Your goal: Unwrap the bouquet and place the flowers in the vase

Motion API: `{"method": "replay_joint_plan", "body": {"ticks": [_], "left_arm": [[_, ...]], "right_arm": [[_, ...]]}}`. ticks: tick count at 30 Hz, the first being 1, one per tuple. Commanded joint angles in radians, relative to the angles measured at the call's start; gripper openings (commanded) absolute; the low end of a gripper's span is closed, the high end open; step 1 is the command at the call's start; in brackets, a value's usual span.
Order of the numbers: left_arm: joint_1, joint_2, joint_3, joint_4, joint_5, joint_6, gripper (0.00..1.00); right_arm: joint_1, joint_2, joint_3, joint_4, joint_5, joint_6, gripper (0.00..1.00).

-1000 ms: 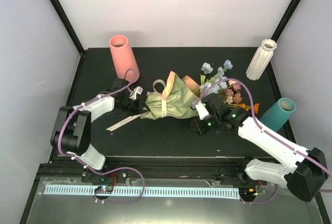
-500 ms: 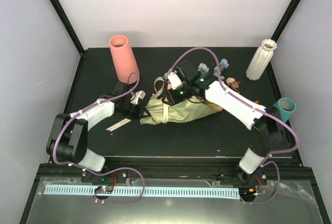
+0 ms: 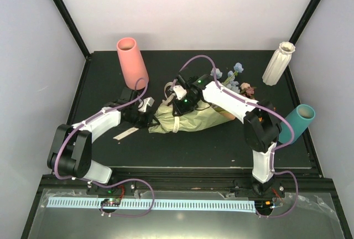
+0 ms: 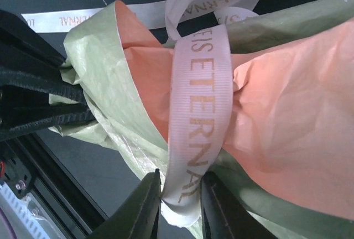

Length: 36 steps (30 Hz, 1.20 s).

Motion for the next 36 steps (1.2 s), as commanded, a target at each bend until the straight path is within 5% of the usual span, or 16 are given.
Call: {"method": "replay_joint_plan", "body": {"ticks": [1, 9, 21, 29, 32, 36], "left_arm": [[-0.005, -0.007, 0.012, 0.037, 0.004, -0.013, 0.02], [-0.002, 0.025, 0.038, 0.030, -0.032, -0.052, 0.02], [0.024, 0.084, 0.083, 0.057, -0.088, -0.185, 0.02], [0.059, 0.142, 0.155, 0.075, -0.085, -0.286, 0.02], [0.085, 0.149, 0.175, 0.075, -0.079, -0.295, 0.02], [0.104, 0.165, 0.215, 0.046, -0.079, -0.246, 0.02]], "right_arm": [[-0.004, -0.037, 0.001, -0.024, -0.017, -0.002, 0.21], [-0.004, -0.139, -0.061, -0.072, 0.028, -0.026, 0.02], [-0.004, -0.514, -0.151, -0.013, 0.201, -0.055, 0.02], [-0.004, -1.014, -0.572, 0.294, 0.241, -0.109, 0.02], [-0.004, -1.154, -0.695, 0.326, 0.214, -0.082, 0.06], [-0.004, -1.224, -0.788, 0.300, 0.117, -0.006, 0.28]]}}
